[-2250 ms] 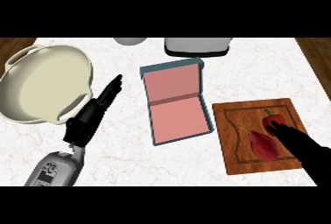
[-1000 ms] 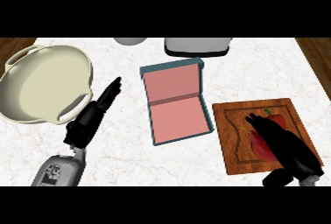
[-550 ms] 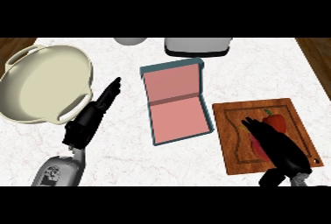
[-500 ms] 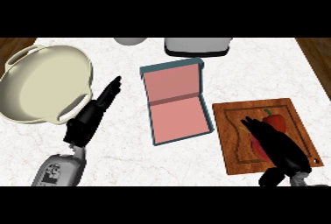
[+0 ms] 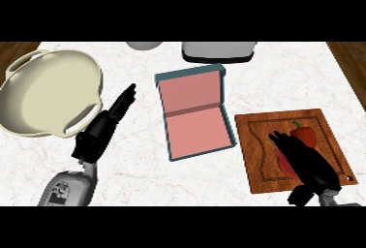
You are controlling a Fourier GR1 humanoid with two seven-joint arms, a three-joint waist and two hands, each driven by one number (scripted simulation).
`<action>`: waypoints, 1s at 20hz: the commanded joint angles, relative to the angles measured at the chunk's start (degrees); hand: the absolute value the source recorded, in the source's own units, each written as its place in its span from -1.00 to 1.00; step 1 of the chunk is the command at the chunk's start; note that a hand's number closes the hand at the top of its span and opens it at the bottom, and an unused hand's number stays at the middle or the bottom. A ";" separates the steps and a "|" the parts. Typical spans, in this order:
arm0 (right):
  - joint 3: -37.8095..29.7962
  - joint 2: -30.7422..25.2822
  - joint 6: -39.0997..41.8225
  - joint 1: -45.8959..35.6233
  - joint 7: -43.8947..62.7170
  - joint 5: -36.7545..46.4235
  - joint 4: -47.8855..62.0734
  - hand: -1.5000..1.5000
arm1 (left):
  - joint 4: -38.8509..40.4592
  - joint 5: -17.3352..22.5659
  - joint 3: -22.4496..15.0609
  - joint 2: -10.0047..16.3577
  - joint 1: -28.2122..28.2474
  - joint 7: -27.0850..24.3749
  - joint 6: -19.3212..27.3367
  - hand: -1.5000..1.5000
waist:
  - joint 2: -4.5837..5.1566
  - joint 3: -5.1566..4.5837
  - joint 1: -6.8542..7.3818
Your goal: Pick the pear from the cutting board and place it in the cardboard box
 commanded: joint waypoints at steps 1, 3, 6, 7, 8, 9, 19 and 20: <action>-1.04 1.44 -1.93 -4.87 -0.97 2.25 7.32 -1.00 | -1.06 2.34 1.97 2.08 3.06 -1.31 -3.73 0.00 | 0.05 0.02 0.24; -1.19 0.83 -1.83 0.09 -3.21 2.25 4.08 -1.00 | -0.97 -0.43 0.82 -0.41 0.64 0.24 -1.26 0.00 | 0.01 0.01 -0.05; -1.39 1.29 -5.02 -2.77 -5.19 3.56 11.54 1.00 | -2.28 0.60 1.33 0.53 -1.13 3.11 -2.82 0.00 | 0.04 0.03 0.09; 0.39 0.98 -3.62 -0.63 -3.87 4.83 7.45 1.00 | 3.68 -2.54 -0.83 -2.87 -1.25 -1.45 0.69 0.00 | 0.05 0.01 -0.19; -0.32 1.10 -2.28 -3.62 -3.60 5.10 7.89 1.00 | -1.17 0.06 1.31 -0.02 2.73 -2.03 -2.18 0.00 | 0.01 0.01 0.11; -1.03 0.87 -5.04 -2.85 -5.84 4.85 9.29 1.00 | -2.23 0.30 1.26 0.90 3.43 -1.77 -3.46 0.00 | 0.01 0.02 0.13; 26.91 19.15 -4.36 -0.44 6.17 17.87 -5.25 1.00 | 1.82 -1.12 1.16 -0.57 -0.17 -1.82 -1.58 0.00 | -0.27 -0.07 0.52; 30.65 19.25 -6.22 0.98 9.74 18.29 -6.31 1.00 | 3.51 -1.67 1.30 -1.83 -0.40 -2.46 0.03 0.00 | -0.16 -0.05 0.06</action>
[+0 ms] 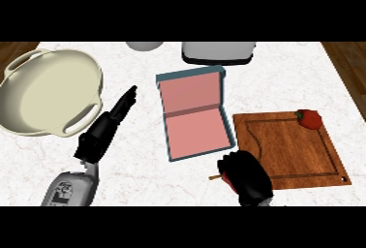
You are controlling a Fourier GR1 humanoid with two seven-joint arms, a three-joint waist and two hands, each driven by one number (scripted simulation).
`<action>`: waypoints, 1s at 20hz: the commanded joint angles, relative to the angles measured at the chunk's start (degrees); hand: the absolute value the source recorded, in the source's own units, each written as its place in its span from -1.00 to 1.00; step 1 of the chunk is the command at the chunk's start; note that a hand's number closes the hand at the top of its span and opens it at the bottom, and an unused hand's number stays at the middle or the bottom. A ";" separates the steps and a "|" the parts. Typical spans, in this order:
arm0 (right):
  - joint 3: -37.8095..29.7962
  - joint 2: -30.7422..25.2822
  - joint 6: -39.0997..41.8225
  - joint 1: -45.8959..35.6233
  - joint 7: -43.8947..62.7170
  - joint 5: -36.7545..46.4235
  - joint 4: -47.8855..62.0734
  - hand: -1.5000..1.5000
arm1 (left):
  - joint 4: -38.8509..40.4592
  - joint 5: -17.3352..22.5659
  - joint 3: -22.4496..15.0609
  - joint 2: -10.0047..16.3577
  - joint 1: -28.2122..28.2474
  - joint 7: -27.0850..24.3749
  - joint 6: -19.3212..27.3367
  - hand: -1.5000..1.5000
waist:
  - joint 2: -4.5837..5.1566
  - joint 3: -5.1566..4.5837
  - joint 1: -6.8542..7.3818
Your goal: Pick the pear from the cutting board and place it in the cardboard box
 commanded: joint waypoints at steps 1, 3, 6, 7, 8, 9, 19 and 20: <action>14.25 6.85 -3.71 3.95 8.91 3.50 -3.60 1.00 | 1.15 0.58 1.30 1.52 0.95 -1.78 -1.03 0.00 | 0.55 1.12 0.04; 20.25 6.98 -5.96 1.63 16.82 4.27 -3.93 1.00 | -1.95 0.60 -0.12 0.42 0.80 1.05 -1.00 0.00 | 0.51 1.17 0.52; 23.82 7.10 -7.20 2.91 20.34 10.80 -9.72 1.00 | -2.65 0.40 -0.01 0.71 1.22 0.79 -1.05 0.00 | 0.46 1.14 -0.01; 24.77 7.12 -7.49 0.36 22.26 8.88 -10.32 1.00 | -1.48 -1.07 -0.95 -0.83 1.29 -0.13 0.76 0.00 | 0.58 1.15 0.04; 27.25 7.14 -7.08 3.52 23.38 11.99 -12.70 1.00 | -2.48 0.60 0.75 1.06 0.18 1.97 -1.20 0.00 | 0.54 1.15 -0.20; 27.12 7.15 -3.27 2.59 23.28 11.85 -16.92 1.00 | -2.44 -1.10 -0.49 -1.41 -2.09 4.09 1.51 0.00 | 0.55 1.15 -0.40; 33.39 7.09 -4.70 3.63 23.90 8.30 -29.46 1.00 | -1.31 0.03 0.31 -0.80 1.42 0.79 0.38 0.00 | 0.02 1.13 -1.19; 33.29 7.08 -5.48 2.95 23.75 8.21 -30.05 1.00 | -1.27 0.52 1.39 0.88 1.62 0.50 -0.68 0.00 | -0.06 1.12 -1.15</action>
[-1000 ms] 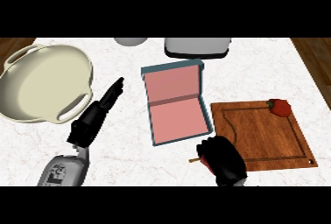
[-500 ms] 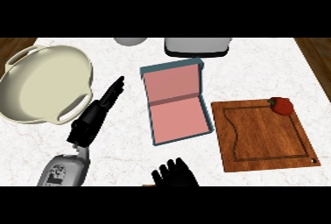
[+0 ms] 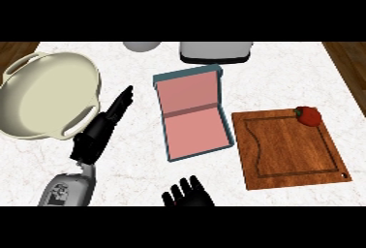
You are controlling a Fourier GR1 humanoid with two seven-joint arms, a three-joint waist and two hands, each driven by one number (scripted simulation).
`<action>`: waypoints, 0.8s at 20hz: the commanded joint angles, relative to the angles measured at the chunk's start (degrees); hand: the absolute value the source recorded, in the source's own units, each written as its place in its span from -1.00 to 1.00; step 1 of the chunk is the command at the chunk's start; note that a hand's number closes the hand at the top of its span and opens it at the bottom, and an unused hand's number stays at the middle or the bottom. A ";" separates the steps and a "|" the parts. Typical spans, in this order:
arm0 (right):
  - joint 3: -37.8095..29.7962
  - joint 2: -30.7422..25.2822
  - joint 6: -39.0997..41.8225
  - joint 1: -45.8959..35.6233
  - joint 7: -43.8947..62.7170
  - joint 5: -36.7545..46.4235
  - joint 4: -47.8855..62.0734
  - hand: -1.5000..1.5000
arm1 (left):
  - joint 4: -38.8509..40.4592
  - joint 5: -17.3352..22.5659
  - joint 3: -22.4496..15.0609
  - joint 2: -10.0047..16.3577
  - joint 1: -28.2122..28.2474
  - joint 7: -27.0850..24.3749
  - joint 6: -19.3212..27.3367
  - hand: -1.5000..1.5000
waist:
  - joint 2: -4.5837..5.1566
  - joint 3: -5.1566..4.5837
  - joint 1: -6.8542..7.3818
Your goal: Pick the pear from the cutting board and place it in the cardboard box
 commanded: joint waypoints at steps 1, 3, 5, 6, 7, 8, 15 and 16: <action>5.74 2.56 0.30 2.02 4.18 -4.33 -16.90 1.00 | 2.35 -0.98 -0.08 -0.02 -0.26 -0.68 0.45 0.00 | 0.07 0.01 -0.77; 5.06 2.54 -0.65 1.00 6.21 -4.43 -17.68 1.00 | 0.77 0.24 0.29 -0.74 -1.11 0.46 0.49 0.00 | -0.20 0.01 -0.82; 6.06 2.53 -2.47 1.81 7.33 -5.77 -17.74 1.00 | 0.58 -0.02 -0.20 -0.71 1.40 -0.96 0.41 0.00 | -0.33 -0.01 -0.55; 4.56 2.52 -2.78 1.14 8.13 -6.56 -16.82 1.00 | 0.01 0.99 0.56 0.80 0.47 -0.46 -1.30 0.00 | -0.08 0.01 -0.21; 4.82 2.52 -4.16 0.22 9.22 -6.37 -17.35 1.00 | -0.01 -0.06 0.02 0.36 1.47 -0.76 -0.27 0.00 | -0.27 0.01 -0.15; 5.05 2.51 -3.73 0.56 9.85 -4.83 -17.23 1.00 | 1.51 -0.56 0.36 0.17 0.74 -1.32 0.42 0.00 | -0.07 -0.04 -0.85; 1.35 2.47 -4.63 -3.67 13.84 -4.87 -16.97 1.00 | 0.05 0.28 0.73 0.75 -0.13 0.49 -0.50 0.00 | 0.14 -0.02 -0.06; 0.90 2.47 -4.36 -4.23 13.88 -5.40 -16.77 1.00 | -0.24 0.06 0.04 0.15 0.80 0.02 -0.29 0.00 | 0.18 -0.03 0.27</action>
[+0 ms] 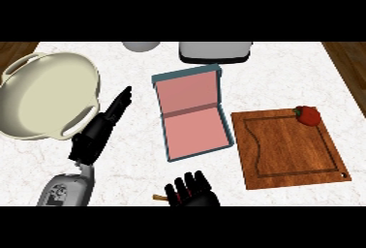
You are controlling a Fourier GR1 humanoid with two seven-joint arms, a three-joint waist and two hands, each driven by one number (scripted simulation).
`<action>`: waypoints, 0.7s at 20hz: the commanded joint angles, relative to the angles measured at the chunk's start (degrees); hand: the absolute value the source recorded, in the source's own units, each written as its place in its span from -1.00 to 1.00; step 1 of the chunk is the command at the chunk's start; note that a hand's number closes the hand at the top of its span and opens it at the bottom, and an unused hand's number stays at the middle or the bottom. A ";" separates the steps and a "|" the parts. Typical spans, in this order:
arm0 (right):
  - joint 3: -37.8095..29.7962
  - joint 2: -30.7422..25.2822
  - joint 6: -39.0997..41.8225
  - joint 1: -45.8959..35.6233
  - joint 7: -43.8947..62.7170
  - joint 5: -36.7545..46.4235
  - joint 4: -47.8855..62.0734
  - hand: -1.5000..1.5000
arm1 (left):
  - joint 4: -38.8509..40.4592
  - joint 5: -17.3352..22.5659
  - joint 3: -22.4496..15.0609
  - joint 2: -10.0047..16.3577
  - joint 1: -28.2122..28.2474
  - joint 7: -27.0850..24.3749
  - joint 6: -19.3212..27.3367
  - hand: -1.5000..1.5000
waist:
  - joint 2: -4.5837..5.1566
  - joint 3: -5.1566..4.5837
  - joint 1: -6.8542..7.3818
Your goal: Pick the pear from the cutting board and place it in the cardboard box
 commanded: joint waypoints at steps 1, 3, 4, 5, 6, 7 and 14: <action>-0.73 4.43 6.28 -1.18 5.05 -8.25 -15.87 1.00 | -0.48 0.08 -0.83 -0.79 0.36 0.37 -0.07 0.00 | 0.14 -0.01 0.66; -2.04 4.42 5.19 -2.55 5.17 -9.87 -14.82 1.00 | 0.34 -0.11 -0.70 -0.64 0.42 -1.00 -0.05 0.00 | 0.54 -0.03 0.99; -1.50 4.41 4.57 -2.73 5.23 -10.69 -14.58 1.00 | -0.67 0.07 -0.50 -0.45 -1.63 1.59 -0.20 0.00 | 0.50 0.05 1.12; -3.67 4.40 4.12 -5.01 5.17 -10.71 -14.22 1.00 | 1.19 0.45 -0.05 -0.22 -0.25 -0.27 -0.57 0.00 | 0.82 -0.03 1.31; -2.59 4.40 4.45 -4.36 5.14 -11.29 -14.55 1.00 | 0.07 -0.86 -1.76 -1.04 -0.89 -0.03 -0.05 0.00 | 0.64 0.01 1.20; -2.71 4.39 3.70 -4.62 5.66 -11.13 -14.34 1.00 | 0.50 0.02 -0.19 0.18 -0.41 -0.20 -0.61 0.00 | 0.68 0.00 1.51; -6.11 4.36 1.55 -8.69 9.19 -12.63 -11.08 1.00 | -0.19 -0.71 -1.52 -0.51 -1.01 -1.13 -0.54 0.00 | 0.99 0.00 2.44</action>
